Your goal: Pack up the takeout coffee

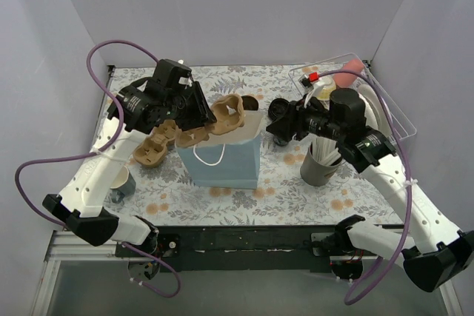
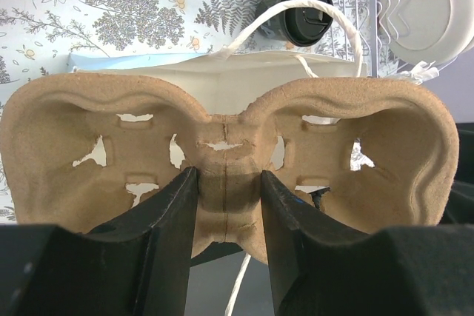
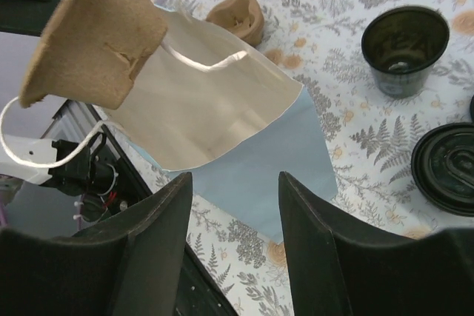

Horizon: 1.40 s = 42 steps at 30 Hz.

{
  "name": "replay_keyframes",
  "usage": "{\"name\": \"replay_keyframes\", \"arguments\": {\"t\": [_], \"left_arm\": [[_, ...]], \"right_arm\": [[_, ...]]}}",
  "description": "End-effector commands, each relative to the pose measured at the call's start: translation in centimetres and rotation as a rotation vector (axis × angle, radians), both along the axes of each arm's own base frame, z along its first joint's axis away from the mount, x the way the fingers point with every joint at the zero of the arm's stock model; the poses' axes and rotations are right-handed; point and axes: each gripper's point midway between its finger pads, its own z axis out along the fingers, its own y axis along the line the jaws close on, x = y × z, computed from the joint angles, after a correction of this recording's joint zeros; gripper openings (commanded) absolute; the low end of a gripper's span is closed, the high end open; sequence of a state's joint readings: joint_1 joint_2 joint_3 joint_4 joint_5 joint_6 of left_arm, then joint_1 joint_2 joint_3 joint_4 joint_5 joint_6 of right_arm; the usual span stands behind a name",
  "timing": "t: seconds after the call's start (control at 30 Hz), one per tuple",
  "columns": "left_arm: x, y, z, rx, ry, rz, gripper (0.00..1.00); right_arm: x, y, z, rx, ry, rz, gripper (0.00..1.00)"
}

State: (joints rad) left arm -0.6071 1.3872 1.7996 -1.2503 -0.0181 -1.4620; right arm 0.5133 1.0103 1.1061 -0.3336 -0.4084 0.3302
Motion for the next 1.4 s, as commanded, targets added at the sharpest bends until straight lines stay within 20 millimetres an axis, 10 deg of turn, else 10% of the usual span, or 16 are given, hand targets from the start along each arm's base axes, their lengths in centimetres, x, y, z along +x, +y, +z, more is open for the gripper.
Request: {"name": "replay_keyframes", "arguments": {"t": [0.0, 0.43, 1.13, 1.37], "left_arm": [[-0.4, 0.1, -0.6, 0.047, 0.005, -0.015, 0.17], [-0.2, -0.5, -1.4, 0.091, 0.014, -0.017, 0.17], [2.3, -0.9, -0.3, 0.088, -0.059, 0.052, 0.2], [1.8, 0.5, -1.1, 0.106, -0.056, 0.109, 0.2]], "right_arm": [[0.5, 1.0, -0.2, -0.033, 0.017, -0.031, 0.58], [1.4, 0.9, -1.9, -0.102, 0.063, -0.146, 0.57], [4.3, 1.9, 5.5, 0.049, 0.079, -0.274, 0.57], [5.8, 2.2, 2.3, -0.031, 0.13, -0.305, 0.57]]}}
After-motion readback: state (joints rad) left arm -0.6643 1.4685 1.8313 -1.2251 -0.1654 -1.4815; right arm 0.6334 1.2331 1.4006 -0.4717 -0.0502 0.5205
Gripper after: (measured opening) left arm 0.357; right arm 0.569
